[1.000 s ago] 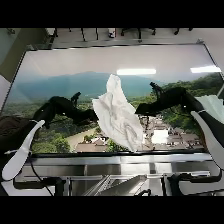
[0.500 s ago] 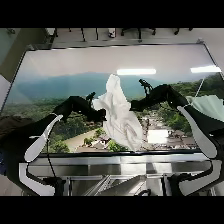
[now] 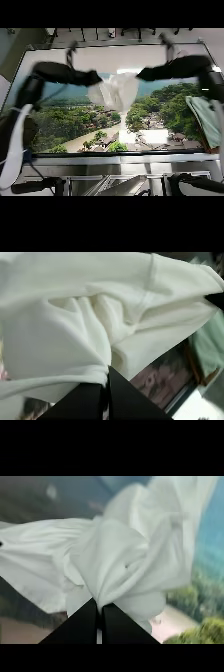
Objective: Fold the shirts.
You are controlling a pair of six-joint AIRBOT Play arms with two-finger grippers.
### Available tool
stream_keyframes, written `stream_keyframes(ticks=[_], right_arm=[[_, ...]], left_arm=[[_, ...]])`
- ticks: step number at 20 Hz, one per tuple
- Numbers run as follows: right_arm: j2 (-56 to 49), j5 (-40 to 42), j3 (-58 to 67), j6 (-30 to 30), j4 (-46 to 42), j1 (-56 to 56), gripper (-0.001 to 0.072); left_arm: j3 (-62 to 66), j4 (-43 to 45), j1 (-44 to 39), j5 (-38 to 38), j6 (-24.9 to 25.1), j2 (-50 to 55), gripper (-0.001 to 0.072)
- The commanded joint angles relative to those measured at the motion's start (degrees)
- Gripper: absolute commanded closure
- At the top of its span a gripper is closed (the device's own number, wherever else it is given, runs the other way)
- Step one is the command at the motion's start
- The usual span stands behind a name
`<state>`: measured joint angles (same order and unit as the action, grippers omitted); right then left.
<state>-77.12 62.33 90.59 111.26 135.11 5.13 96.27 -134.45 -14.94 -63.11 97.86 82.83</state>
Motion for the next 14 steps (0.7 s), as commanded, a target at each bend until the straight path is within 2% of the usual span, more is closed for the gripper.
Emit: stream_keyframes(ticks=[1,4,7,9,12,14], right_arm=[[17.0,-4.4,12.4,0.0,-2.7,-6.0,0.0694],[29.7,-10.4,15.5,0.0,-9.9,-10.9,0.0694],[35.8,-10.3,15.4,0.0,-16.0,-12.5,0.0693],[36.0,-6.2,15.4,0.0,-15.9,-12.5,0.0693],[32.7,5.2,14.1,0.0,-14.3,-12.5,0.0693],[29.9,10.6,9.4,0.9,-6.9,-12.4,0.0694]], left_arm=[[15.5,2.2,4.7,0.7,-3.4,-13.7,0.0695],[24.3,7.6,7.8,3.0,-5.5,-23.2,0.0695],[21.2,8.9,11.2,3.5,-5.7,-31.0,0.0694],[13.8,8.8,12.9,3.3,-5.8,-35.1,0.0694],[0.9,8.3,12.9,3.4,-5.8,-38.9,0.0694],[-7.5,8.3,11.6,3.5,-5.8,-39.6,0.0694]])
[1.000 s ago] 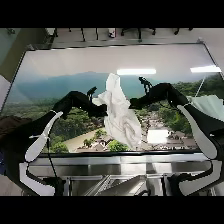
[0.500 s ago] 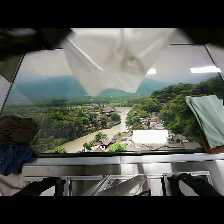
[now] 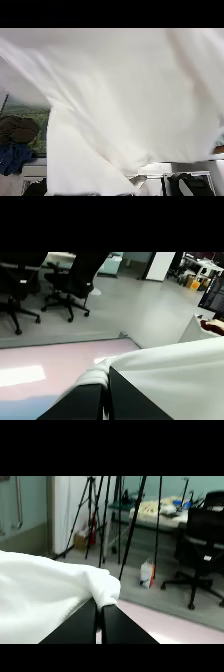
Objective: Fold the shirts.
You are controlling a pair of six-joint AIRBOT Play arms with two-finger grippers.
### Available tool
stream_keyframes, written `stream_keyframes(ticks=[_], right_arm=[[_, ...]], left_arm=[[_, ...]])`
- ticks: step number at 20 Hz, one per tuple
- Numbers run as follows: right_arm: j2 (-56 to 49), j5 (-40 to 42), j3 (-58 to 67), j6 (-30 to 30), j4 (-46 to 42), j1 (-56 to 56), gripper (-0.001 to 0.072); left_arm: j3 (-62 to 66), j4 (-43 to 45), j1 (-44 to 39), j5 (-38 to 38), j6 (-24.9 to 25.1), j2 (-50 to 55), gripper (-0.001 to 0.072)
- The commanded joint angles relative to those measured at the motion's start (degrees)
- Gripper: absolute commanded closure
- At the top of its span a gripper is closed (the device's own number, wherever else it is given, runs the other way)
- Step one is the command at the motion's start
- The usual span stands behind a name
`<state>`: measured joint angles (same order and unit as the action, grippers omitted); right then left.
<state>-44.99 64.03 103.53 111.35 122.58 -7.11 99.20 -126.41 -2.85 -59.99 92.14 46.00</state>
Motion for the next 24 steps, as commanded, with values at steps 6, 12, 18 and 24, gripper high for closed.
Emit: stream_keyframes(ticks=[6,12,18,24], right_arm=[[-11.2,3.7,-34.0,4.4,13.1,5.9,0.0693],[-29.8,-19.9,-52.0,5.5,13.1,8.6,0.0693],[-38.1,-20.7,-38.7,3.7,13.0,4.7,0.0350],[-28.3,0.9,-33.2,-3.3,12.2,-4.0,0.0270]], left_arm=[[-33.0,0.9,-10.2,5.7,2.0,9.4,0.0694],[-43.6,0.3,-11.5,16.5,6.5,33.0,0.0694],[-30.0,0.3,-7.6,7.1,6.5,46.6,0.0630],[-14.1,0.5,-1.4,-13.3,6.4,48.1,0.0012]])
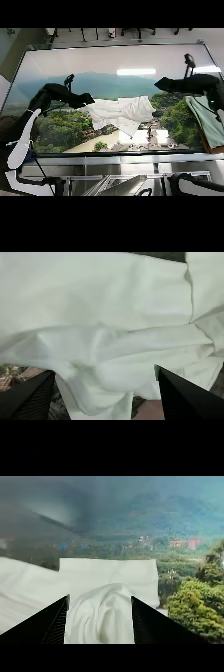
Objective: Fold the shirts.
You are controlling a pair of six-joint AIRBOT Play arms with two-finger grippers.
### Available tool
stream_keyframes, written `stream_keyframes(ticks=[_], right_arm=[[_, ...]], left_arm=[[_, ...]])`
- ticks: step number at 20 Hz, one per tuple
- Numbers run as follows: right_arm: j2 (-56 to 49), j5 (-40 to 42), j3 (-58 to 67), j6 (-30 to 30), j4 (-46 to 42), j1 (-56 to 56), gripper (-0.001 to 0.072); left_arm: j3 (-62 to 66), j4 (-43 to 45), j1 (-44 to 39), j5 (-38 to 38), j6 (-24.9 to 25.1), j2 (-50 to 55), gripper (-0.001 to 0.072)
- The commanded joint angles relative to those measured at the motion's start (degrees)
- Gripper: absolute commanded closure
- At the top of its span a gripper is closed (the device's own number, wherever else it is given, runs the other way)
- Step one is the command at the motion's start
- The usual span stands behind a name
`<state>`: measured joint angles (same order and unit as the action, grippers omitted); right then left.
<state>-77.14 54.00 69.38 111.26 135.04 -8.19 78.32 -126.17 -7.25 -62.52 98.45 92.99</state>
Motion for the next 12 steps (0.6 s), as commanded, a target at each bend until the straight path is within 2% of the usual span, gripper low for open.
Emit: stream_keyframes(ticks=[1,3,6,9,12], right_arm=[[5.9,14.1,-1.5,-4.2,-0.1,-2.4,0.0269],[9.9,15.1,-9.7,-6.4,0.0,1.3,0.0270],[13.2,7.2,-24.3,-9.0,0.0,9.2,0.0269],[12.8,-1.0,-33.0,-13.0,0.2,12.4,0.0269],[10.7,-3.1,-35.0,-14.1,0.3,12.7,0.0269]], left_arm=[[8.7,0.6,4.8,-13.4,0.1,1.1,0.0012],[10.8,0.6,8.3,-16.3,0.1,1.1,0.0012],[9.6,0.6,13.5,-16.5,0.1,1.1,0.0013],[3.3,0.2,17.5,-9.3,0.1,1.1,0.0013],[-2.1,-1.5,19.1,-1.7,0.2,2.7,0.0013]])
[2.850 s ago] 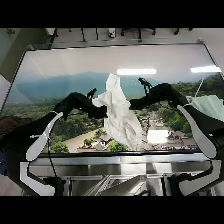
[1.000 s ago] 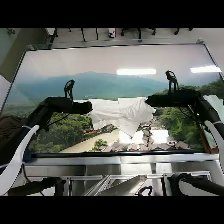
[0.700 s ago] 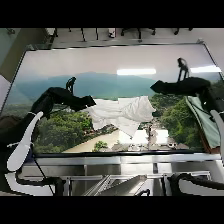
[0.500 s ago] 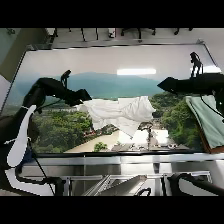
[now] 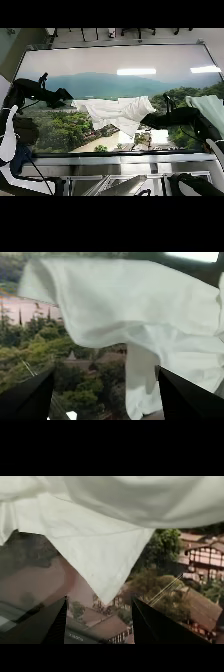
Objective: Fold the shirts.
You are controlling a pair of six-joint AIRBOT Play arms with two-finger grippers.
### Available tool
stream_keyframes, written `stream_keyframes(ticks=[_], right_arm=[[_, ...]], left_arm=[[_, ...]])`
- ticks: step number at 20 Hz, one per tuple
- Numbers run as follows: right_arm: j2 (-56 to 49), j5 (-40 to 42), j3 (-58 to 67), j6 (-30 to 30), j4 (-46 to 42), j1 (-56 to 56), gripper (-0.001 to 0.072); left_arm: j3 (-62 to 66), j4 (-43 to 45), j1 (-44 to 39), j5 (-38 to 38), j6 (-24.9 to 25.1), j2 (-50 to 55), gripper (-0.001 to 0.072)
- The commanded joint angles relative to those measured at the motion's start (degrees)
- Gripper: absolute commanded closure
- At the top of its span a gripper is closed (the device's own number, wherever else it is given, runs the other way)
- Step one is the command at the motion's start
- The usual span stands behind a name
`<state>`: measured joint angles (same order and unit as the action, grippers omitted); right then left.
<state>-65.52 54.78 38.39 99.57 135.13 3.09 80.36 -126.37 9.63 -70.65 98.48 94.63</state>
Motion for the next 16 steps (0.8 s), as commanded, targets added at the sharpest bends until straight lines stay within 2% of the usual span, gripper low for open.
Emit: stream_keyframes(ticks=[1,5,10,11,12,13,14,15,16], right_arm=[[-1.8,-4.4,-4.0,-2.4,0.2,1.4,0.0270],[-6.9,-5.7,-4.0,-3.0,0.7,3.2,0.0270],[-12.9,-10.5,-3.2,-3.0,3.1,10.0,0.0277],[-13.7,-10.8,-2.7,-3.0,3.5,10.9,0.0279],[-14.2,-11.1,-2.2,-3.0,3.8,11.6,0.0311],[-14.4,-11.6,-1.8,-3.0,3.8,12.3,0.0436],[-14.5,-12.2,-1.3,-3.0,3.8,12.8,0.0468],[-14.7,-12.7,-1.0,-3.0,4.0,13.1,0.0470],[-14.7,-13.2,-0.6,-2.9,4.2,13.4,0.0573]], left_arm=[[-4.2,-1.3,2.2,7.4,0.2,2.8,0.0013],[0.3,-5.7,0.6,5.3,1.6,10.9,0.0013],[8.5,-5.3,-1.7,3.3,1.6,17.0,0.0015],[10.1,-5.3,-1.7,3.6,1.5,17.7,0.0048],[11.4,-5.3,-1.7,3.6,1.5,18.3,0.0252],[12.4,-5.3,-1.7,3.4,1.5,18.7,0.0483],[13.0,-5.4,-1.7,3.0,1.5,19.1,0.0628],[13.2,-5.4,-1.9,2.6,1.5,19.3,0.0658],[13.2,-5.4,-2.2,2.6,1.5,19.4,0.0669]])
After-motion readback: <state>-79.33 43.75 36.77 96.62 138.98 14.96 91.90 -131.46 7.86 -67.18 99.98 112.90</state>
